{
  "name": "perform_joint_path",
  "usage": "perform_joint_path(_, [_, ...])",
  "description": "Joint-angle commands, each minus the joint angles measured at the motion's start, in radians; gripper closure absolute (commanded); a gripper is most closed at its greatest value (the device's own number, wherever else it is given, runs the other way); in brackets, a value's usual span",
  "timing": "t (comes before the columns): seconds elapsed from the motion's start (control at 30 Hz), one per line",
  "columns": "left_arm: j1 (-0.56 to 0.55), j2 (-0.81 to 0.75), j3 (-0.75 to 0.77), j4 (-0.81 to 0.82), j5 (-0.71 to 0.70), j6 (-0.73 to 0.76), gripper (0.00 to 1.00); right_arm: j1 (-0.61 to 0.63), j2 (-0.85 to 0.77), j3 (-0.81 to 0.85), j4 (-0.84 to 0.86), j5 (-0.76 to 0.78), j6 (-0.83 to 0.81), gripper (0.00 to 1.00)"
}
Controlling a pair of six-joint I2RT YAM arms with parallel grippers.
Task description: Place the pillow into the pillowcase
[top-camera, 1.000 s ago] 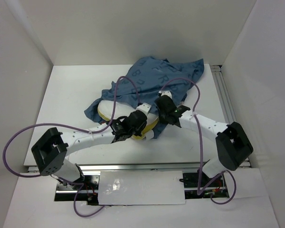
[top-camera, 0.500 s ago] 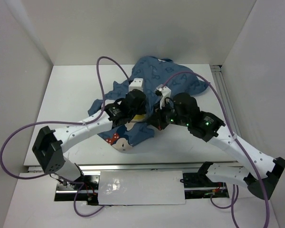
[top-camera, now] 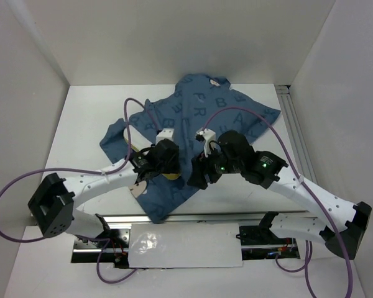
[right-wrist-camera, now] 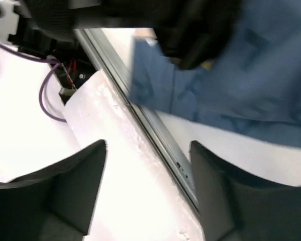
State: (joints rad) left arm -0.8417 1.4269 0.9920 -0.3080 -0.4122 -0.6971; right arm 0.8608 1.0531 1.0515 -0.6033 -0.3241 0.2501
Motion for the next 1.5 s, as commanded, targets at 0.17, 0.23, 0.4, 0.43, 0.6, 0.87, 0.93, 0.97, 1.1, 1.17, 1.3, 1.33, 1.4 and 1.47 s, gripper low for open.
perform_joint_path(0.17, [0.070,-0.318,-0.196,-0.212,0.033,-0.278,0.19,0.017,0.109,0.102,-0.020,0.364,-0.003,0.20])
perform_joint_path(0.23, [0.143,-0.348,-0.196,-0.230,0.100,-0.291,0.18,0.017,0.186,0.157,-0.007,0.431,-0.020,0.22])
perform_joint_path(0.4, [0.309,-0.398,-0.205,-0.241,0.210,-0.249,0.25,0.026,0.520,0.436,0.025,0.548,-0.107,0.24])
perform_joint_path(0.43, [0.372,-0.408,-0.205,-0.256,0.219,-0.249,0.27,0.026,0.566,0.477,0.037,0.548,-0.133,0.24])
perform_joint_path(0.6, [0.633,-0.364,-0.205,-0.208,0.271,-0.202,0.36,0.026,0.933,0.901,0.048,0.415,-0.310,0.22])
perform_joint_path(0.87, [0.883,-0.033,-0.116,0.053,0.533,-0.091,0.78,0.026,1.263,1.285,-0.010,0.396,-0.376,0.26])
perform_joint_path(0.93, [0.883,0.035,-0.096,0.064,0.533,-0.082,0.80,0.026,1.272,1.244,0.026,0.384,-0.376,0.29])
perform_joint_path(0.97, [0.892,0.053,-0.084,0.098,0.542,-0.071,0.80,0.026,1.272,1.202,0.037,0.366,-0.376,0.31])
perform_joint_path(1.1, [0.903,0.122,-0.075,0.158,0.567,-0.052,0.80,0.026,1.300,1.202,0.030,0.388,-0.367,0.67])
perform_joint_path(1.17, [0.903,0.162,-0.062,0.170,0.579,-0.039,0.80,0.026,1.318,1.269,-0.029,0.388,-0.367,0.87])
perform_joint_path(1.3, [0.912,0.202,-0.026,0.181,0.607,-0.015,0.81,0.026,1.297,1.285,-0.052,0.344,-0.379,1.00])
perform_joint_path(1.33, [0.912,0.202,-0.017,0.213,0.607,-0.002,0.81,0.026,1.267,1.270,-0.043,0.308,-0.379,1.00])
perform_joint_path(1.4, [0.912,0.202,-0.016,0.234,0.616,-0.002,0.81,0.026,1.230,1.220,-0.003,0.277,-0.356,1.00])
perform_joint_path(1.47, [0.912,0.202,-0.007,0.271,0.616,0.007,0.79,0.026,1.184,1.191,0.032,0.250,-0.356,1.00])
